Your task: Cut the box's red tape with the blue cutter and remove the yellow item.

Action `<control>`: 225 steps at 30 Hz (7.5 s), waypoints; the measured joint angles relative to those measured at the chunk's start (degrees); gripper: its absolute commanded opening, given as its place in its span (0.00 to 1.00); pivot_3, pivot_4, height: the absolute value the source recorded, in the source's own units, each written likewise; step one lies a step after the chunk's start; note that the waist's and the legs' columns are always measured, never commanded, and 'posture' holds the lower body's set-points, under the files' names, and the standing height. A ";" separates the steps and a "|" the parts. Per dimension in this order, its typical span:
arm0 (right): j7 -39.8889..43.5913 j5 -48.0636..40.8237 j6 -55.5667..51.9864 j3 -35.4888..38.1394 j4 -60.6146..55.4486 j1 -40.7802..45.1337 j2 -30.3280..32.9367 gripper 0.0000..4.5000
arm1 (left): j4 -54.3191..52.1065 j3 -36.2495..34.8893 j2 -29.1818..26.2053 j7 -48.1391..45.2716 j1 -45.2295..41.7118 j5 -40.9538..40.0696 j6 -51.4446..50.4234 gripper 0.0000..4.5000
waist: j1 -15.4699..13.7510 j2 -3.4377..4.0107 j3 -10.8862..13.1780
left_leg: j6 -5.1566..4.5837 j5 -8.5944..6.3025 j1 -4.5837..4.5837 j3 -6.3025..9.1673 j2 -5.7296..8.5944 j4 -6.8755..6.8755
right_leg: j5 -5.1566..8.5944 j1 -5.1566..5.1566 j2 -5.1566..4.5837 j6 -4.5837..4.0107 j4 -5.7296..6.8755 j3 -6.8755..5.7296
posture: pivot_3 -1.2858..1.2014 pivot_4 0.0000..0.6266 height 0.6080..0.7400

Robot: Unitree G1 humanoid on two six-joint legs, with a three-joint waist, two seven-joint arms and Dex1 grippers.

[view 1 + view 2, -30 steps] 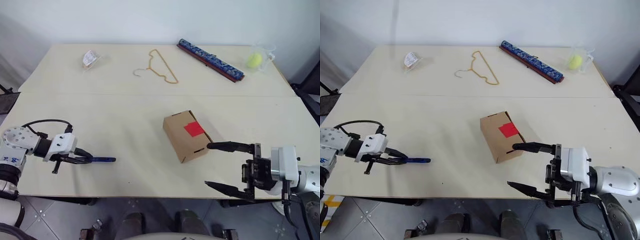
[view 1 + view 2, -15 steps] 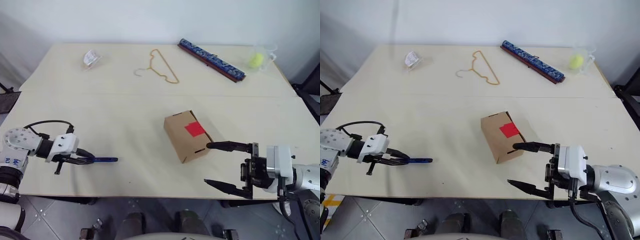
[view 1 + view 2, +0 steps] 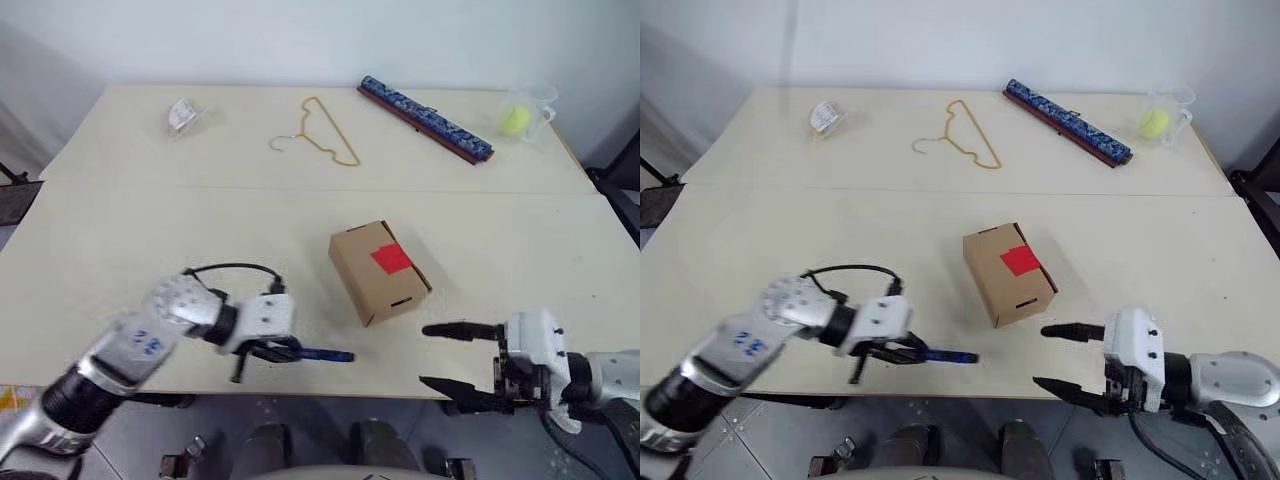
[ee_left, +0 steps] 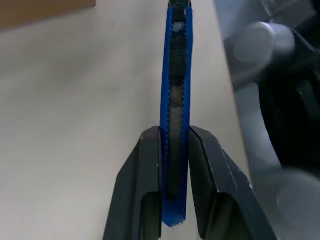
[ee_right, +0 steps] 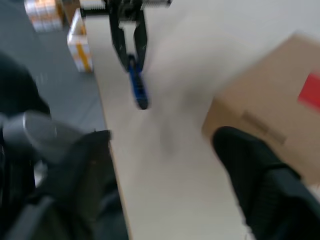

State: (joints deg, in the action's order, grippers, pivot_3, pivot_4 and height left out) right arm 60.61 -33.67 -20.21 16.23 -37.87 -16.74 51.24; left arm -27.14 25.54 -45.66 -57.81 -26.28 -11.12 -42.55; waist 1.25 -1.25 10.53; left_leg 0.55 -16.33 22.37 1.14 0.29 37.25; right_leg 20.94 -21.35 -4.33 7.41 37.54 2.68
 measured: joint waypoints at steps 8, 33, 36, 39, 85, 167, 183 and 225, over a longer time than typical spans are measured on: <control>-4.32 9.72 -1.02 -12.01 0.17 6.62 -0.14 0.00 | -2.53 8.25 6.94 6.73 -7.84 3.13 -16.12 0.09 | 0.03 -0.06 0.04 | 0.00 0.03 -0.05 -0.05 0.02 0.07 | 0.00 0.01 0.08 0.00 0.04 0.12 | 0.52 0.24 1.00; -10.21 20.92 -6.91 -27.89 6.06 18.85 -4.23 0.00 | -0.99 17.84 9.52 6.42 -15.81 6.64 -16.23 0.09 | -2.50 -0.06 0.03 | -0.08 0.03 -0.24 -0.02 0.09 0.12 | -0.01 0.51 0.00 0.01 -0.44 0.02 | 0.52 0.24 1.00; -10.02 22.46 -5.46 -29.75 6.97 20.14 -5.12 0.00 | -0.30 17.96 9.85 6.26 -16.00 6.88 -16.18 0.09 | -2.40 -0.06 0.03 | -0.12 0.04 -0.43 -0.01 0.09 0.10 | -0.01 0.82 -0.03 0.01 -0.67 0.00 | 0.52 0.24 1.00; -9.94 23.60 -4.42 -31.42 7.83 21.37 -6.49 0.00 | -0.01 18.04 10.14 6.26 -16.01 7.00 -16.13 0.09 | -2.47 -0.09 0.01 | -0.15 0.05 -0.43 0.01 0.12 0.11 | -0.01 0.85 -0.10 0.01 -0.69 0.00 | 0.52 0.24 1.00; -53.14 -78.14 -42.26 -15.91 14.21 33.50 22.09 0.99 | 5.54 6.75 16.12 5.50 -11.29 14.95 24.48 0.09 | -2.66 0.26 0.19 | -0.45 -0.04 1.26 0.40 0.00 0.62 | -0.52 -0.12 -0.39 0.33 -1.40 -0.59 | 0.52 0.24 1.00; -39.95 -78.35 -48.49 18.91 17.10 8.03 21.04 0.02 | 15.61 -21.24 2.00 -10.75 1.91 -7.99 15.09 0.68 | -3.24 0.30 0.17 | -0.45 -0.02 1.02 0.52 -0.02 0.49 | -0.45 0.01 -0.41 0.20 -1.12 -0.64 | 0.52 0.24 1.00; -56.07 -77.49 -46.98 45.02 8.89 -8.68 18.95 0.02 | 39.56 -15.70 25.08 -4.99 -24.10 -9.13 13.13 0.00 | -2.22 0.15 0.21 | -0.60 -0.09 0.92 -0.16 0.04 0.50 | -0.58 -0.16 -0.07 0.45 -1.05 -0.48 | 0.52 0.24 1.00; -82.99 -78.59 -34.06 -17.72 11.61 47.31 31.51 0.02 | 50.60 -6.81 33.77 3.43 -31.20 6.36 12.56 0.00 | -2.54 0.15 0.26 | -0.67 0.03 1.13 -0.06 0.04 0.54 | -0.58 -0.31 -0.56 0.42 -1.16 -0.08 | 0.52 0.24 1.00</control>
State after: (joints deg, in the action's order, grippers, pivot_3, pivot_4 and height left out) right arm -22.38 -112.26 -54.27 -1.49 -26.27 30.56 82.76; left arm 23.46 18.73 -11.89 -54.39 -57.49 -4.76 -29.99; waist -1.29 -1.10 10.79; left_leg -0.12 -16.31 23.50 1.08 0.32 37.79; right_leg 20.37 -21.66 -4.90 7.83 36.38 2.60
